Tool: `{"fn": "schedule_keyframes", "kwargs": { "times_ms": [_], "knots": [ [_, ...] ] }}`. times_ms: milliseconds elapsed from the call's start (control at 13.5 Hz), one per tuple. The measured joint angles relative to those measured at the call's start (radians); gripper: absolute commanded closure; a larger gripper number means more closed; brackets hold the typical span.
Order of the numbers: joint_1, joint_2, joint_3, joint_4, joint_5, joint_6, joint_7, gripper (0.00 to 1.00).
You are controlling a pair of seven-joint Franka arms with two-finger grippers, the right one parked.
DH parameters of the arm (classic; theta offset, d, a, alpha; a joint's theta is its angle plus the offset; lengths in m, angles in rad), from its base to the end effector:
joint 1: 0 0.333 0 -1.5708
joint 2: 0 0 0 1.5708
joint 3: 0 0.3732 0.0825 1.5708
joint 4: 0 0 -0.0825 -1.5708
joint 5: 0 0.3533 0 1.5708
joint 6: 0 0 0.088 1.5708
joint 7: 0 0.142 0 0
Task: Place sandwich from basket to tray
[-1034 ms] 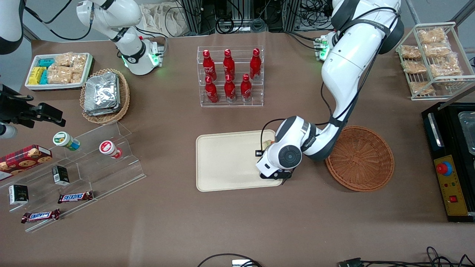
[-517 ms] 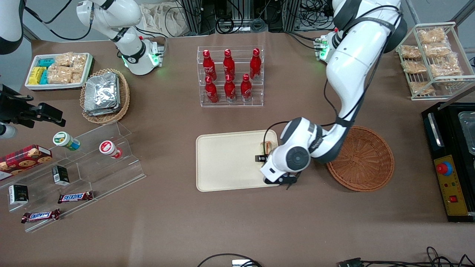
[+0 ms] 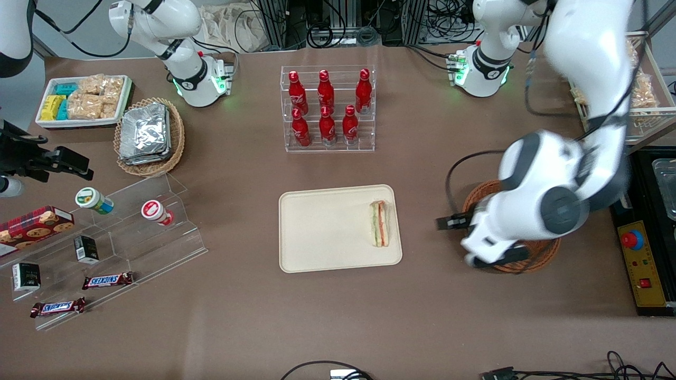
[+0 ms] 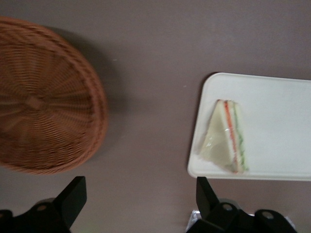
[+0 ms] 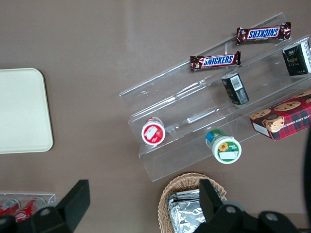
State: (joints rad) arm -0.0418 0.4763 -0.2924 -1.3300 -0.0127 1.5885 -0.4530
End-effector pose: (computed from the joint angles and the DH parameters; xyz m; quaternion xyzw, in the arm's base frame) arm 0.6351 -0.1804 0.4775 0.9900 0.0684 -0.1194 0.0302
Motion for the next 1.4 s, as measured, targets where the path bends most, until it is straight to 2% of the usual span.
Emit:
{"fn": "schedule_keyframes", "kwargs": {
  "times_ms": [591, 812, 1181, 1403],
  "knots": [
    [0.189, -0.27, 0.009, -0.002, 0.15, -0.236, 0.253, 0.0],
    [0.238, -0.3, 0.009, -0.016, 0.149, -0.267, 0.294, 0.0],
    [0.246, -0.316, 0.005, -0.054, 0.146, -0.305, 0.296, 0.0],
    [0.281, -0.368, 0.005, -0.127, 0.109, -0.303, 0.296, 0.0]
  ]
}}
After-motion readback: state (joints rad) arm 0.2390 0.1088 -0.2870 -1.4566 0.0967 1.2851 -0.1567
